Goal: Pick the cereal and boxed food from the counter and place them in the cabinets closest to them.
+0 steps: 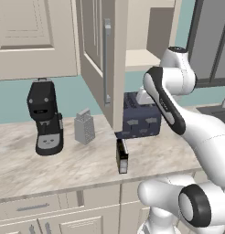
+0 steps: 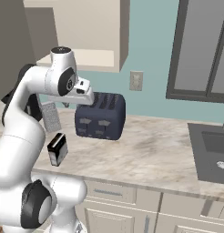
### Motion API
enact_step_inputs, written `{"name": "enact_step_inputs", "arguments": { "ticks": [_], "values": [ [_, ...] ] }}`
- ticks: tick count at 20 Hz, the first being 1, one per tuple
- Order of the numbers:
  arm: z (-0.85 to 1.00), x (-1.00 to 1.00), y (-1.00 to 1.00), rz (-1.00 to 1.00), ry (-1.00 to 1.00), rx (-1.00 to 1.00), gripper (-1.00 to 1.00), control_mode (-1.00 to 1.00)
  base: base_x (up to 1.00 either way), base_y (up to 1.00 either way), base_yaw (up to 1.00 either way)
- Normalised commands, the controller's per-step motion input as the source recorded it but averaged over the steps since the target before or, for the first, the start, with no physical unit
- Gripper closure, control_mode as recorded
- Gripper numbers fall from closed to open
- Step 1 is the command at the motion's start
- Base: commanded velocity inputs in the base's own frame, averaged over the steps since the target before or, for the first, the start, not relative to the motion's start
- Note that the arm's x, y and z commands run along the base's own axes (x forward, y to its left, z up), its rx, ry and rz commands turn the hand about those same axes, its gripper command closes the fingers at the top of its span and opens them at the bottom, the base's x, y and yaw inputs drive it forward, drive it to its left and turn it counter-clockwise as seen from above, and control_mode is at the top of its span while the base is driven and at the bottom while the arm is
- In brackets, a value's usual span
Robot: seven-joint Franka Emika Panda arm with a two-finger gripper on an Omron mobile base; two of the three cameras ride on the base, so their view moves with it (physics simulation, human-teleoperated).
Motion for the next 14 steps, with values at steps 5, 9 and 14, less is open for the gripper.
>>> {"name": "enact_step_inputs", "arguments": {
  "ticks": [5,9,14],
  "values": [
    [0.00,0.00,0.00,0.00,0.00,0.00,-1.00,-1.00,0.00,0.00,0.00],
    [-0.01,-0.14,0.05,0.00,0.00,0.00,-1.00,-1.00,0.00,0.00,0.00],
    [0.00,-0.39,0.15,0.00,-0.01,0.01,-1.00,-1.00,0.00,0.00,0.00]
  ]
}}
